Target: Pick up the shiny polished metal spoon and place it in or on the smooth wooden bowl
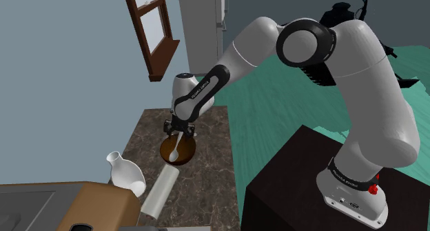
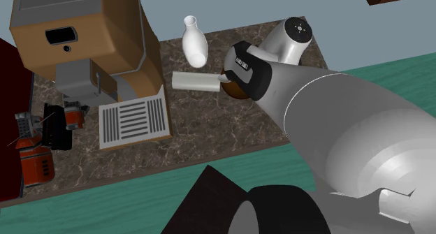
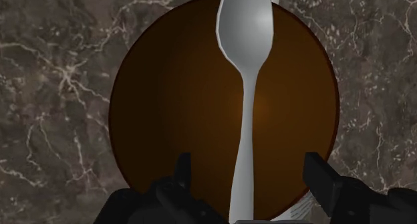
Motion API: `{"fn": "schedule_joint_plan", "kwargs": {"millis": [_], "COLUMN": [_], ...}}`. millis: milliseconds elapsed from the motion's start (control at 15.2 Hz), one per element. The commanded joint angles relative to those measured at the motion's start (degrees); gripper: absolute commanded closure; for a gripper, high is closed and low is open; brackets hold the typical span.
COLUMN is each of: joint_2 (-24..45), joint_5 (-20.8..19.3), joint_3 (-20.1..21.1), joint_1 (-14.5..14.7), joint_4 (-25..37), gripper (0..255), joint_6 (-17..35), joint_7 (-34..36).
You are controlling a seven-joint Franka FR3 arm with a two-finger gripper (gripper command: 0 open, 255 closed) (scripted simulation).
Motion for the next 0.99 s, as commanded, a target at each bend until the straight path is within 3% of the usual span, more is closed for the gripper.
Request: {"fn": "schedule_joint_plan", "kwargs": {"millis": [0,132,396,924], "joint_2": [0.01,-0.01,-6.45,-6.45], "joint_5": [0.00,0.00,1.05,1.05], "joint_3": [0.00,0.00,0.99,0.98], "joint_1": [0.00,-0.01,-1.90,-1.89], "joint_4": [0.00,-0.03,-2.74,-2.74], "gripper": [0,0,0,0], "joint_6": [0.00,0.01,-3.82,-3.82], "joint_7": [0.00,-0.01,-0.67,-0.68]}}
